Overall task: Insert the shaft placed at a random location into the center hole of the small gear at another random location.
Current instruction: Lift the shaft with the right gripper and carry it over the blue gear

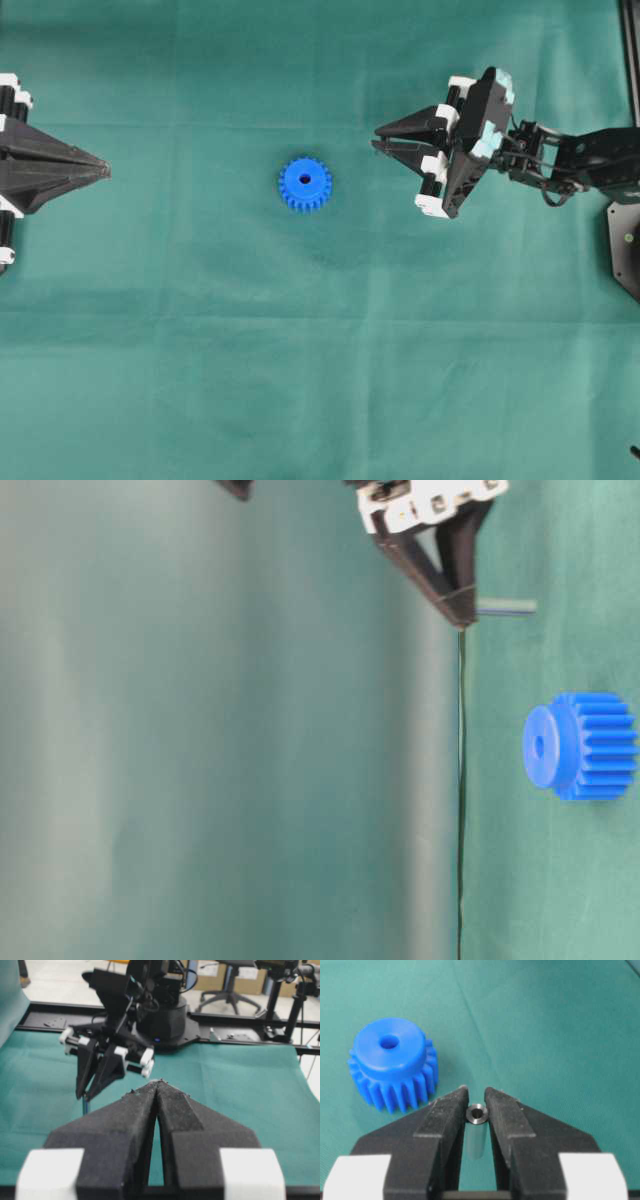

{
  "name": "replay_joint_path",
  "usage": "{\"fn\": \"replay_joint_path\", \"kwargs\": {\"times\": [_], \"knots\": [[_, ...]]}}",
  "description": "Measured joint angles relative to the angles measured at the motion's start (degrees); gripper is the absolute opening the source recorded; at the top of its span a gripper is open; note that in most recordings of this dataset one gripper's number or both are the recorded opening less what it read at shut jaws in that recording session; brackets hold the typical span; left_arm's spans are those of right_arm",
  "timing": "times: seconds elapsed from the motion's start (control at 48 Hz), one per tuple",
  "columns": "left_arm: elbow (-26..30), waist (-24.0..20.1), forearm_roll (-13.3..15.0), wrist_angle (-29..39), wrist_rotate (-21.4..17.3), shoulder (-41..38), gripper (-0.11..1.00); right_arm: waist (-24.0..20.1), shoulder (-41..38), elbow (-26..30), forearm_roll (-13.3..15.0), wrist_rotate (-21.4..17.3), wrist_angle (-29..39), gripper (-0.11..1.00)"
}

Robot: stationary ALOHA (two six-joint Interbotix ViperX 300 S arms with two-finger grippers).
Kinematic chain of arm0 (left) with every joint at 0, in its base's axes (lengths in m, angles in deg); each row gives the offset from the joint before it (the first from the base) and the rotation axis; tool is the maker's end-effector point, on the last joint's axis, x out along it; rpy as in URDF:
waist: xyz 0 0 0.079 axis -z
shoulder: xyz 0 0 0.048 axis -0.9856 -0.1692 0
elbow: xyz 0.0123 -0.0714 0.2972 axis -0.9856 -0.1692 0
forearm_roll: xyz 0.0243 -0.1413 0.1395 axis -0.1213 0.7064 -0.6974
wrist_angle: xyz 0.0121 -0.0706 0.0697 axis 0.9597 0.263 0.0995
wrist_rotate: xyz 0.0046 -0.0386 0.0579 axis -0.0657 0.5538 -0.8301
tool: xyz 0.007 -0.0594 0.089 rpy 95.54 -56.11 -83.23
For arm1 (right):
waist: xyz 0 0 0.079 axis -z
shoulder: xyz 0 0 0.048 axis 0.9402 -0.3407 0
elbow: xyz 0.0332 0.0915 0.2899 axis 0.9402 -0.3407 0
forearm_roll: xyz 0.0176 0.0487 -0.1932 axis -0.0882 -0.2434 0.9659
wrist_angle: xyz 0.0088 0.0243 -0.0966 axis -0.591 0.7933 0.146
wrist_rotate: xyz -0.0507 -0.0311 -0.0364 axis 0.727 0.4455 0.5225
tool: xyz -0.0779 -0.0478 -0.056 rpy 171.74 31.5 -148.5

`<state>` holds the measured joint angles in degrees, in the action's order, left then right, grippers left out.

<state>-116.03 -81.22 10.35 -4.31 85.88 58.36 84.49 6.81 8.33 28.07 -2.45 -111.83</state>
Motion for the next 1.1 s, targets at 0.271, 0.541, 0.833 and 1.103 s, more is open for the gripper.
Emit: {"fn": "replay_joint_path", "kwargs": {"times": [0.271,0.541,0.833,1.103], "knots": [[-0.1,0.0,0.0,0.0,0.0,0.0,-0.01,-0.1,3.8,0.7,0.1,0.9,6.3,0.16],[-0.1,0.1,0.0,0.0,0.0,0.0,-0.01,-1.5,3.3,3.3,0.1,1.1,6.9,0.16],[-0.1,0.0,0.0,0.0,0.0,0.0,-0.01,-4.6,-1.8,11.3,1.0,1.3,9.2,0.16],[-0.1,0.0,0.0,0.0,0.0,0.0,-0.01,-5.5,-5.8,18.4,2.5,1.4,12.6,0.16]]}}
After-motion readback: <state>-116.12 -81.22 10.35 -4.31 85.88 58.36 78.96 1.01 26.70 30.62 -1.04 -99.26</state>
